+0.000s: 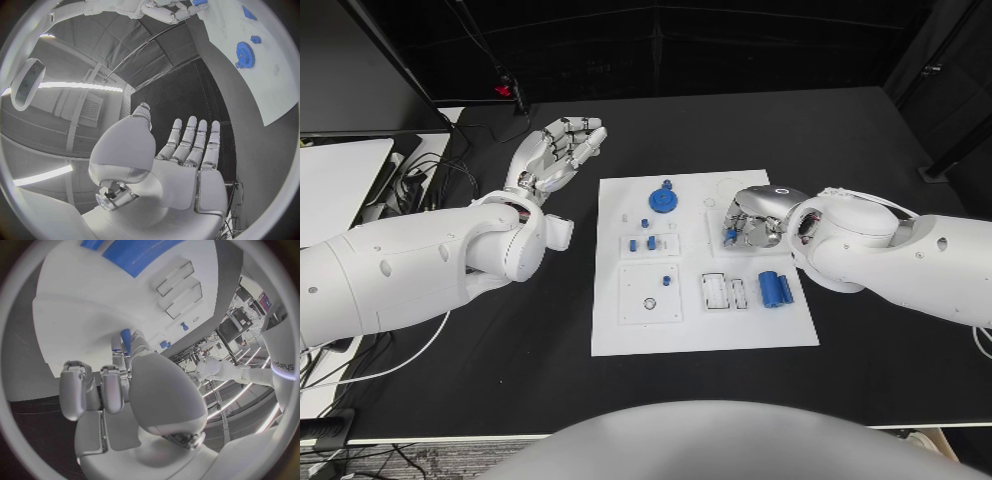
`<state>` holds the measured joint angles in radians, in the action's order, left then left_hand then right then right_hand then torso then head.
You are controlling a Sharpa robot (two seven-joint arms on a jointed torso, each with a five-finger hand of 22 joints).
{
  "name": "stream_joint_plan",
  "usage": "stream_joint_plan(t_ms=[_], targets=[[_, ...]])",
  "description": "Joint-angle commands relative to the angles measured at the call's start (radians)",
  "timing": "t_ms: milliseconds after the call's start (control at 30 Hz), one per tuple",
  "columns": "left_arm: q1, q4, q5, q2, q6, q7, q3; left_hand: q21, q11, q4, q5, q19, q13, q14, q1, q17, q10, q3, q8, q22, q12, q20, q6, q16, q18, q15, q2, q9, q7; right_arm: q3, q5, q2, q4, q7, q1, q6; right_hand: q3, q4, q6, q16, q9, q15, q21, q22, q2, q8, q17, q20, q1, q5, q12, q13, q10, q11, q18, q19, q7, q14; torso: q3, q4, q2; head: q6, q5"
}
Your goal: Assemble the parts on the task board
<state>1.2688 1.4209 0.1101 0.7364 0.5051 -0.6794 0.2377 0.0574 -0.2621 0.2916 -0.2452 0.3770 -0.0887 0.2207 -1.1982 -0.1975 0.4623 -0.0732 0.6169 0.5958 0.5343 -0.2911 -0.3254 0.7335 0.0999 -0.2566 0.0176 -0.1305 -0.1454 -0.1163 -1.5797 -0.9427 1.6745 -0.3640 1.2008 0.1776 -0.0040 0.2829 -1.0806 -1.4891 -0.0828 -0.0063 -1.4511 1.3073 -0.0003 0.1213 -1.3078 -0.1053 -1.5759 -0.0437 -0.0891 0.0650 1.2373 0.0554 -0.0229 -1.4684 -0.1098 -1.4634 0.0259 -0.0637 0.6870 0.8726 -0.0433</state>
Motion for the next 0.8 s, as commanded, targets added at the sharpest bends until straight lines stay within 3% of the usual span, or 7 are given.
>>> stream_joint_plan(t_ms=[33, 133, 500, 800], targets=[[0.001, 0.001, -0.001, 0.0, -0.007, -0.113, -0.001, 0.007, 0.003, 0.001, -0.005, 0.005, 0.001, -0.005, 0.002, 0.001, -0.007, -0.008, 0.004, -0.001, 0.003, 0.0, 0.009, 0.001, -0.011, 0.001, 0.008, 0.001, -0.15, 0.0, -0.009, 0.001, 0.0, 0.025, 0.001, 0.008, 0.015, -0.003, -0.018, -0.006, -0.003, -0.01, 0.002, 0.212, 0.019, 0.01, -0.105, 0.01, -0.023, -0.003, -0.006, -0.002, 0.015, -0.003, -0.011, -0.041, 0.003, -0.08, 0.0002, -0.0004, 0.0, 0.0, 0.0], [0.001, 0.001, -0.001, 0.0, -0.007, -0.113, -0.001, 0.007, 0.003, 0.001, -0.005, 0.005, 0.001, -0.005, 0.002, 0.001, -0.007, -0.008, 0.004, -0.001, 0.003, 0.0, 0.009, 0.001, -0.011, 0.001, 0.008, 0.001, -0.15, 0.0, -0.01, 0.0, 0.001, 0.044, 0.0, 0.034, 0.029, -0.013, -0.043, -0.01, -0.007, -0.015, -0.002, 0.213, 0.029, 0.021, -0.112, 0.015, -0.06, -0.003, -0.005, -0.002, 0.029, -0.006, -0.01, -0.043, 0.005, -0.081, 0.0001, 0.0004, 0.0, 0.0, 0.002], [0.001, 0.001, -0.001, 0.001, -0.007, -0.111, -0.001, 0.007, 0.003, 0.0, -0.006, 0.005, 0.002, -0.005, 0.001, 0.002, -0.007, -0.008, 0.005, -0.001, 0.005, 0.0, 0.01, 0.002, -0.011, 0.001, 0.01, 0.002, -0.15, 0.0, -0.009, -0.034, 0.035, 0.099, -0.001, 0.148, 0.039, -0.014, -0.071, -0.011, -0.009, -0.014, 0.0, 0.213, 0.024, 0.027, -0.112, 0.018, -0.101, -0.003, 0.007, -0.004, 0.046, -0.004, -0.01, -0.042, -0.001, -0.081, 0.0003, 0.0002, 0.0, 0.0, 0.006], [0.001, -0.004, -0.001, -0.001, -0.008, -0.11, -0.001, 0.007, 0.003, 0.0, -0.007, 0.005, 0.002, -0.005, 0.0, 0.004, -0.008, -0.009, 0.006, -0.002, 0.006, 0.0, 0.011, 0.003, -0.012, 0.001, 0.011, 0.002, -0.15, 0.003, 0.066, -0.119, 0.135, 0.199, 0.003, 0.328, 0.042, -0.011, -0.071, -0.011, -0.007, -0.013, -0.003, 0.214, 0.019, 0.023, -0.112, 0.018, -0.113, -0.003, 0.017, -0.005, 0.045, -0.002, -0.009, -0.044, -0.004, -0.081, -0.0002, 0.0, -0.001, 0.0, 0.011]])
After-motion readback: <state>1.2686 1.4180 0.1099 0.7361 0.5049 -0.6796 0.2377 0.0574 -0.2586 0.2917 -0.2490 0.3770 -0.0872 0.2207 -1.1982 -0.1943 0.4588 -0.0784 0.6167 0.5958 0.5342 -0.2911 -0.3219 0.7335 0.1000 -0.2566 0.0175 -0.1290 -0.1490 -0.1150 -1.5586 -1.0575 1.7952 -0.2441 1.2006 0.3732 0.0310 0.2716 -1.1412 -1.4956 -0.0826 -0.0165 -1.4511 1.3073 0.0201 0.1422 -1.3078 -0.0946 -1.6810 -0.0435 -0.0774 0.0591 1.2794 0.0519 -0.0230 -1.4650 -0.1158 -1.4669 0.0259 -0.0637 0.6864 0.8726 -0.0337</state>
